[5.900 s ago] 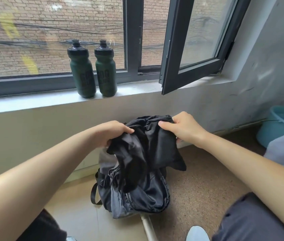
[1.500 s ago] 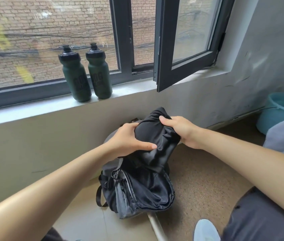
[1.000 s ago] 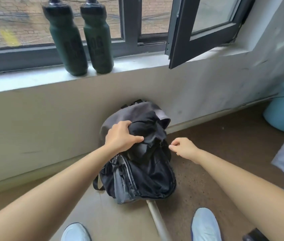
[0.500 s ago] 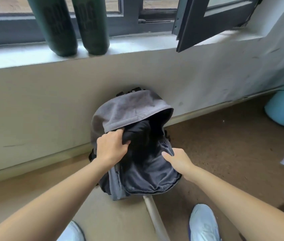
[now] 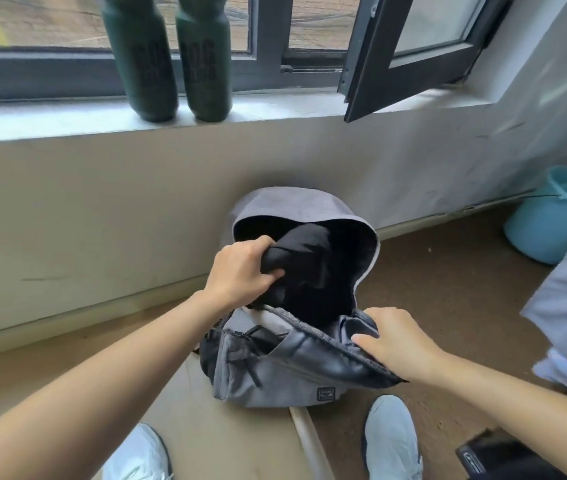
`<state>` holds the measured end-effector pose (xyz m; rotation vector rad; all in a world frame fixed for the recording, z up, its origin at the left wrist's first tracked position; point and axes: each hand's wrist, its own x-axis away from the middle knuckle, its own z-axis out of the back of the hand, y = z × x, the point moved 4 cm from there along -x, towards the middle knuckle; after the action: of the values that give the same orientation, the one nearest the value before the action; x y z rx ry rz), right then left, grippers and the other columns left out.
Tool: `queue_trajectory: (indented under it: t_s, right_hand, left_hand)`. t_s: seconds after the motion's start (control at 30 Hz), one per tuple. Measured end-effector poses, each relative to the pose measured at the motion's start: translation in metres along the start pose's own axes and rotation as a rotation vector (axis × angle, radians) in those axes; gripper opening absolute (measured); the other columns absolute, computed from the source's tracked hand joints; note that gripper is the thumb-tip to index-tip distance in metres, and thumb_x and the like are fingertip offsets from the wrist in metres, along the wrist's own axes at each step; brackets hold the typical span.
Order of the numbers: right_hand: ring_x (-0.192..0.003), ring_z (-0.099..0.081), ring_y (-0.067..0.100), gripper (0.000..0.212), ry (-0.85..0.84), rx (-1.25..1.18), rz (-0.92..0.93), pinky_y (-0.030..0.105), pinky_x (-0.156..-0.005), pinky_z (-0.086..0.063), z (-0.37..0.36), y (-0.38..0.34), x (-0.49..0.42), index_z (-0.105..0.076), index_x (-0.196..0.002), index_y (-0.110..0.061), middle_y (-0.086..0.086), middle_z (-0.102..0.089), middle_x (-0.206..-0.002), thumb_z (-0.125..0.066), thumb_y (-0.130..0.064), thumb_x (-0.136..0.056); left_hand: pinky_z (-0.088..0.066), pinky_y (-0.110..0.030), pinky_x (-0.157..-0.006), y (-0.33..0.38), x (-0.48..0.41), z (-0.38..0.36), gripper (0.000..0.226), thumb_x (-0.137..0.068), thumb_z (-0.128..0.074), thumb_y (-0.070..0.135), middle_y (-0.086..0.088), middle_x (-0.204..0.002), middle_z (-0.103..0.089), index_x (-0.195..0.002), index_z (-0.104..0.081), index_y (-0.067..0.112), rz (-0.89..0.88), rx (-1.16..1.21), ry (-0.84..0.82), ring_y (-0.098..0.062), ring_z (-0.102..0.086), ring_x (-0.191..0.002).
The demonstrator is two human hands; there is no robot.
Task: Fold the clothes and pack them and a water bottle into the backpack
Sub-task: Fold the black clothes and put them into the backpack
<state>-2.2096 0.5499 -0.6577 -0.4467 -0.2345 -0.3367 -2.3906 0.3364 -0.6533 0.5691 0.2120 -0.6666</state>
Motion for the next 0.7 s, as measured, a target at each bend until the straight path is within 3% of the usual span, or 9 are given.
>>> queue_trajectory:
  t_s: [0.07, 0.17, 0.27, 0.37, 0.53, 0.63, 0.7]
  right_hand:
    - [-0.072, -0.059, 0.021, 0.027, -0.001, -0.014, -0.009, 0.038, -0.066, -0.048, -0.011, 0.002, 0.008, -0.056, -0.082, -0.012, 0.004, -0.064, -0.080, -0.066, -0.034, -0.094]
    - [-0.079, -0.058, 0.022, 0.027, 0.028, -0.035, -0.030, 0.041, -0.074, -0.050, -0.017, 0.004, 0.018, -0.056, -0.086, -0.011, 0.004, -0.063, -0.084, -0.066, -0.034, -0.094]
    - [-0.074, -0.052, 0.018, 0.029, 0.059, -0.032, -0.027, 0.037, -0.067, -0.045, -0.022, 0.004, 0.026, -0.049, -0.080, -0.014, 0.001, -0.058, -0.078, -0.065, -0.033, -0.095]
    - [-0.077, -0.057, 0.018, 0.026, 0.078, -0.069, -0.050, 0.039, -0.072, -0.050, -0.024, 0.009, 0.031, -0.054, -0.083, -0.015, 0.001, -0.062, -0.081, -0.066, -0.034, -0.094]
    - [-0.078, -0.054, 0.021, 0.033, -0.069, -0.079, -0.145, 0.035, -0.065, -0.043, -0.035, 0.018, 0.034, -0.046, -0.086, -0.017, 0.002, -0.057, -0.087, -0.069, -0.040, -0.092]
    - [-0.094, -0.062, 0.027, 0.044, -0.145, -0.012, -0.196, 0.039, -0.075, -0.051, -0.042, 0.024, 0.029, -0.046, -0.104, -0.015, 0.002, -0.061, -0.101, -0.071, -0.048, -0.089]
    - [-0.103, -0.064, 0.032, 0.068, -0.099, -0.034, -0.206, 0.040, -0.076, -0.051, -0.043, 0.027, 0.021, -0.036, -0.128, -0.013, 0.004, -0.062, -0.108, -0.075, -0.049, -0.086]
  left_hand:
    - [-0.051, -0.036, -0.064, 0.021, 0.003, 0.002, 0.036, -0.079, -0.082, 0.038, 0.005, -0.093, -0.072, -0.107, -0.065, 0.024, -0.214, -0.051, 0.016, -0.027, -0.071, -0.086]
    - [-0.038, -0.029, -0.046, 0.047, 0.011, -0.003, 0.038, -0.067, -0.083, 0.026, 0.003, -0.085, -0.067, -0.102, -0.068, 0.019, -0.423, -0.218, 0.079, -0.024, -0.069, -0.073]
    - [-0.033, -0.030, -0.048, 0.062, 0.016, -0.023, 0.032, -0.072, -0.077, 0.028, 0.002, -0.087, -0.064, -0.099, -0.062, 0.018, -0.422, -0.240, -0.028, -0.025, -0.067, -0.075]
    - [-0.032, -0.033, -0.060, 0.062, 0.024, -0.043, 0.026, -0.088, -0.063, 0.040, 0.005, -0.098, -0.065, -0.104, -0.055, 0.021, -0.371, -0.248, -0.227, -0.024, -0.067, -0.089]
    - [-0.025, -0.031, -0.056, 0.057, 0.048, -0.050, 0.025, -0.087, -0.068, 0.035, 0.003, -0.091, -0.064, -0.101, -0.054, 0.020, -0.457, -0.215, -0.222, -0.023, -0.067, -0.078]
    - [-0.027, -0.032, -0.056, 0.057, 0.058, -0.060, 0.025, -0.087, -0.068, 0.033, 0.003, -0.091, -0.063, -0.102, -0.054, 0.020, -0.442, -0.184, -0.245, -0.023, -0.067, -0.078]
    - [-0.031, -0.032, -0.055, 0.057, 0.065, -0.070, 0.026, -0.084, -0.068, 0.031, 0.003, -0.091, -0.062, -0.102, -0.053, 0.020, -0.464, -0.179, -0.281, -0.024, -0.067, -0.077]
